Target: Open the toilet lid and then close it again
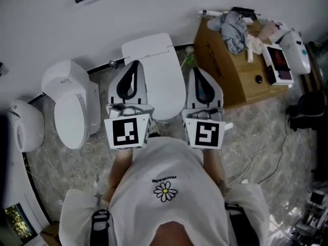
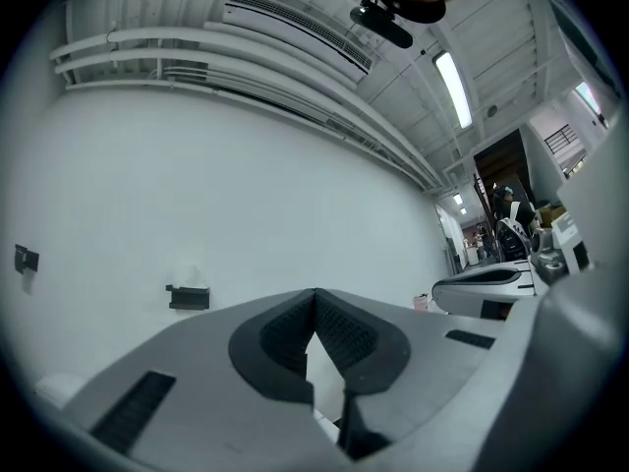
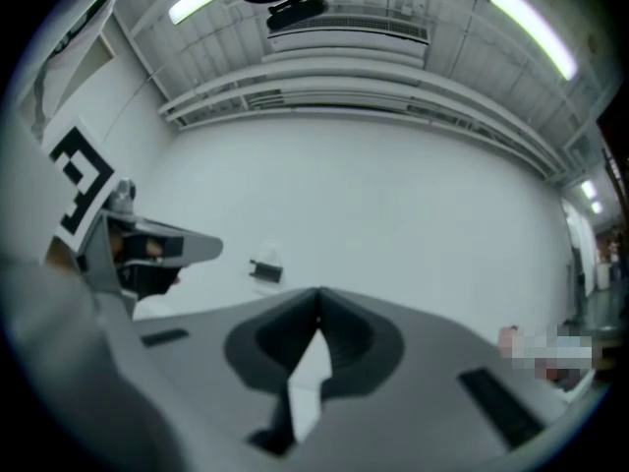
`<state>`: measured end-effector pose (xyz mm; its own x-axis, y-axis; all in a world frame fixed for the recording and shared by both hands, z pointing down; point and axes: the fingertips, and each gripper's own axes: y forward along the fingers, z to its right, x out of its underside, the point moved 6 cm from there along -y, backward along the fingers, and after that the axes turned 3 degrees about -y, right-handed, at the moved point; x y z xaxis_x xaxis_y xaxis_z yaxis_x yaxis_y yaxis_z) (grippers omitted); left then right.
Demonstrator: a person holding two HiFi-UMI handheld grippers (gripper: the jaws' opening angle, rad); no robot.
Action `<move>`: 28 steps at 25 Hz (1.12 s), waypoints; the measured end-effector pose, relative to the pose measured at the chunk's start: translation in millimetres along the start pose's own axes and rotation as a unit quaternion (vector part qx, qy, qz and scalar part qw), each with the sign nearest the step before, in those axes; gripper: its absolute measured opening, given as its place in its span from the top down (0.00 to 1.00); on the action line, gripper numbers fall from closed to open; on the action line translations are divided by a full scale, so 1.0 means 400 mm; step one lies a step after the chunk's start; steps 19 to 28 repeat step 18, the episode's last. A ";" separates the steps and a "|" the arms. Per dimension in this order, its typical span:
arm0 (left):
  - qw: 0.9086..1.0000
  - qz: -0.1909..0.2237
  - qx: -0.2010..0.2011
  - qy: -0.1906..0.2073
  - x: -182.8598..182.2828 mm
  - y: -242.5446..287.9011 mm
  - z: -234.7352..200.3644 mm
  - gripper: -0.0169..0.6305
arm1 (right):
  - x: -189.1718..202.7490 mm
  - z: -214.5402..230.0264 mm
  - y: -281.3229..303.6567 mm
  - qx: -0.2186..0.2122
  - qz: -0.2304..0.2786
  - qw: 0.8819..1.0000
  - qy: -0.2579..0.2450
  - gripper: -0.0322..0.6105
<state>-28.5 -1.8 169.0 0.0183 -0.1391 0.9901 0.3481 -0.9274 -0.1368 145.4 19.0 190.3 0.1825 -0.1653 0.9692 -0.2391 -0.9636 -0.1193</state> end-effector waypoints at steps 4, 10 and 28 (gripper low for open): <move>1.000 0.002 0.000 -0.002 -0.001 0.003 -0.005 0.93 | 0.001 0.004 -0.001 0.003 -0.001 1.000 0.004 0.90; 1.000 0.005 0.002 0.000 -0.004 0.010 -0.009 0.93 | -0.009 0.010 0.009 -0.002 -0.002 1.000 0.008 0.90; 1.000 0.005 -0.004 -0.004 0.006 0.003 -0.029 0.93 | -0.009 -0.009 0.014 -0.013 0.006 1.000 0.014 0.90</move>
